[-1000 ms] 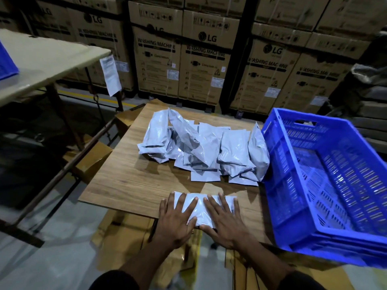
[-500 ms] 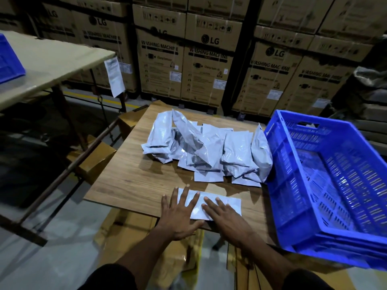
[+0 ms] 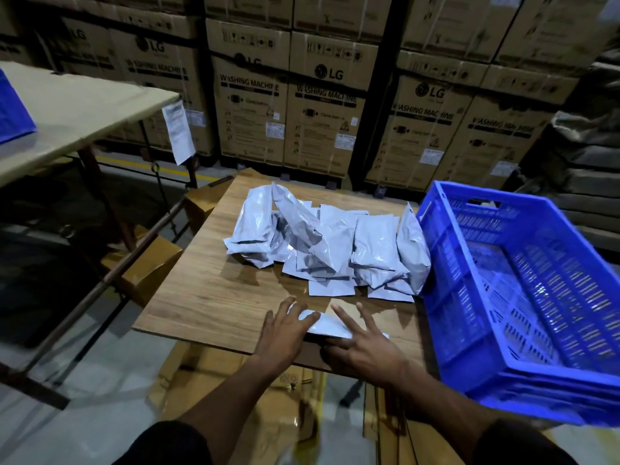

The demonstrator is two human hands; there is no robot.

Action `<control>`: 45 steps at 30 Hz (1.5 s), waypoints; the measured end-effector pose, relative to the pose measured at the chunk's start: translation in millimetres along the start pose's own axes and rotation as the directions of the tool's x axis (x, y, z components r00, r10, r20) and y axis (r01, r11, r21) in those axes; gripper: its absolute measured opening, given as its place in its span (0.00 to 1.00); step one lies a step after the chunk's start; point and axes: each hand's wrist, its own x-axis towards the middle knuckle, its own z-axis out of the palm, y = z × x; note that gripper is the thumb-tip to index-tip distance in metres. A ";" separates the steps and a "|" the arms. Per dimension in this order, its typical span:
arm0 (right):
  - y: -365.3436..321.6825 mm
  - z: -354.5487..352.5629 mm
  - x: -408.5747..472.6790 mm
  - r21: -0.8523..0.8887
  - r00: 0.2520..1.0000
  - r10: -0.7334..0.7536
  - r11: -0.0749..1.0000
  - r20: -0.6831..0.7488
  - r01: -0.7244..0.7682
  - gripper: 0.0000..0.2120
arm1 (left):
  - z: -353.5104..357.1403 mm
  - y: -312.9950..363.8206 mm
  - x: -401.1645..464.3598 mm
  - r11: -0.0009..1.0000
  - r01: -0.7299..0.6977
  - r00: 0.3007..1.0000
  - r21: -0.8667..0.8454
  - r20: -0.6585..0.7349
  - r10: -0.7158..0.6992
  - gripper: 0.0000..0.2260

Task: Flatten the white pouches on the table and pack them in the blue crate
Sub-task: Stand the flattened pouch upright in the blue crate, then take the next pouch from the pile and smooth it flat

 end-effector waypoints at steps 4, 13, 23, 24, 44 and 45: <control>17.5 -14.5 3.5 0.195 0.996 0.085 0.977 -0.010 -0.081 0.18 | 6.9 2.3 -1.2 0.958 0.064 0.976 -0.278 -0.181 -0.118 0.38; 81.1 -57.3 -40.0 0.460 0.825 0.444 0.848 -0.349 -0.262 0.14 | 20.8 53.0 11.2 0.991 0.132 0.991 -0.033 0.006 -0.132 0.30; 178.0 -126.3 -126.9 0.500 0.528 0.680 0.733 -0.509 -0.462 0.14 | 38.0 104.4 41.0 0.994 0.031 0.992 0.101 0.121 -0.043 0.25; 184.8 -128.6 -132.4 0.501 0.513 0.685 0.728 -0.517 -0.468 0.14 | 38.9 103.5 41.6 0.994 0.037 0.991 0.099 0.128 -0.050 0.25; 229.3 46.3 -192.1 0.376 0.671 0.634 0.557 0.385 -0.741 0.17 | 41.9 155.1 71.8 0.991 0.081 0.966 0.109 0.237 -0.105 0.24; 228.0 45.7 -187.5 0.388 0.684 0.624 0.564 0.377 -0.729 0.14 | 41.4 156.1 71.6 0.990 0.084 0.964 0.112 0.244 -0.109 0.24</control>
